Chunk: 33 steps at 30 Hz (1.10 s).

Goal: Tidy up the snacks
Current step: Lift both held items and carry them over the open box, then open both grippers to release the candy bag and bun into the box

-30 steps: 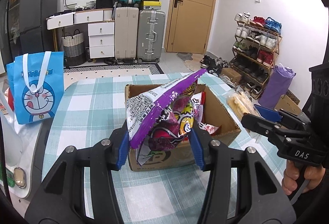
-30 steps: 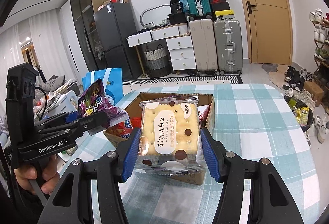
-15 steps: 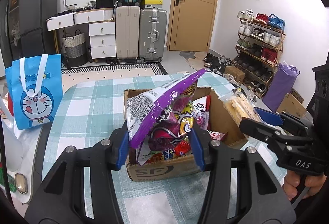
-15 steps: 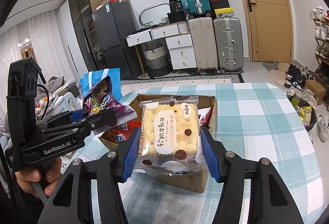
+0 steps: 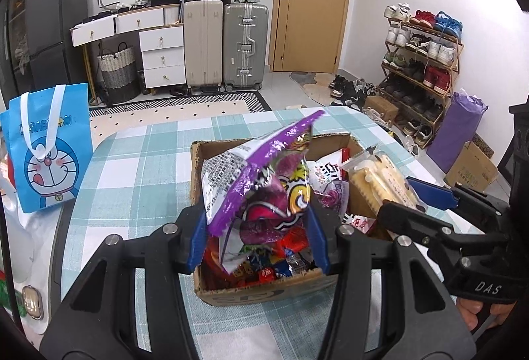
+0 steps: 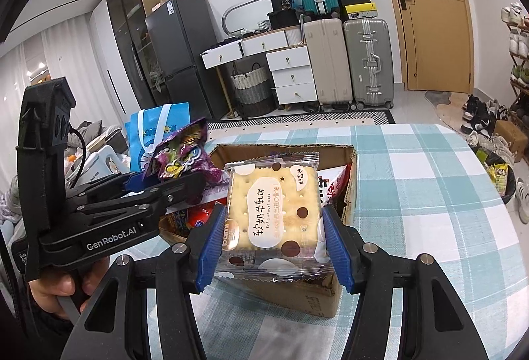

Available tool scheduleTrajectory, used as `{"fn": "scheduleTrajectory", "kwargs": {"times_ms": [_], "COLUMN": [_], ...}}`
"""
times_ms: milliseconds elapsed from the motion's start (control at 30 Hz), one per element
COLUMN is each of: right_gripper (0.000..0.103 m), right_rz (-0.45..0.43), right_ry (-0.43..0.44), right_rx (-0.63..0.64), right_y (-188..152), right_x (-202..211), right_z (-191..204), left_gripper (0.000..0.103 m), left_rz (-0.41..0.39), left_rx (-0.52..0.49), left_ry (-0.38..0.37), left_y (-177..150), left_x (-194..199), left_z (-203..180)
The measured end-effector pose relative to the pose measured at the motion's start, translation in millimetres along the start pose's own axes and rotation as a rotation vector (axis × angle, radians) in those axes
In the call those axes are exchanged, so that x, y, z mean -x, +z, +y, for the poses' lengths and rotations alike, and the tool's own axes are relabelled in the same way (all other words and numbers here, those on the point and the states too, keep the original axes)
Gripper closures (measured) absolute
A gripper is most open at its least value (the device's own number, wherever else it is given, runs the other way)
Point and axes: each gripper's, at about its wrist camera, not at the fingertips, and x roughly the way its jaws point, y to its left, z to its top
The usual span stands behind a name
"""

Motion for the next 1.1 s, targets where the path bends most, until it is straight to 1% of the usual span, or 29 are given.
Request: {"fn": "scheduleTrajectory", "kwargs": {"times_ms": [33,100,533,633,800,933,1000,1033,1067,1100], "right_gripper": [0.045,0.045,0.045,0.045,0.045,0.039,0.031,0.027,0.024,0.023], "right_rz": [0.003,0.008,0.038,0.054,0.068,0.061,0.055,0.040,0.031,0.024], "right_ry": [0.001,0.002,-0.011,-0.019,-0.030,-0.019,-0.020,-0.026,-0.024,-0.020], "right_rx": [-0.001,-0.001,0.002,-0.002,0.018,0.035,0.042,0.047,0.050,0.053], "right_y": [-0.1,0.5,4.2,3.8,5.7,2.2,0.2,-0.7,-2.0,-3.3], "right_x": [-0.8,-3.6,-26.1,-35.2,-43.5,-37.0,-31.6,-27.2,-23.1,-19.3], "right_z": [0.6,0.5,-0.4,-2.7,0.2,1.0,2.0,1.7,1.2,0.5], "left_gripper": [0.059,0.060,0.061,0.061,0.061,0.060,0.050,0.047,0.040,0.027], "left_rz": [0.005,0.023,0.058,0.069,0.081,0.070,0.068,0.062,0.051,0.036], "left_rx": [0.000,-0.002,-0.026,-0.030,-0.012,0.006,0.002,-0.002,-0.008,-0.016], "left_ry": [-0.003,-0.003,0.012,0.034,0.020,-0.011,-0.017,-0.023,-0.027,-0.021], "left_y": [0.8,2.5,-0.1,-2.1,-3.9,-5.9,-7.3,-8.6,-9.7,-11.0], "left_x": [-2.7,-13.1,-48.6,-56.1,-60.4,-53.9,-49.3,-45.8,-41.4,-36.4], "left_z": [-0.3,-0.8,2.2,4.7,11.9,17.1,18.2,17.8,17.3,16.9]}}
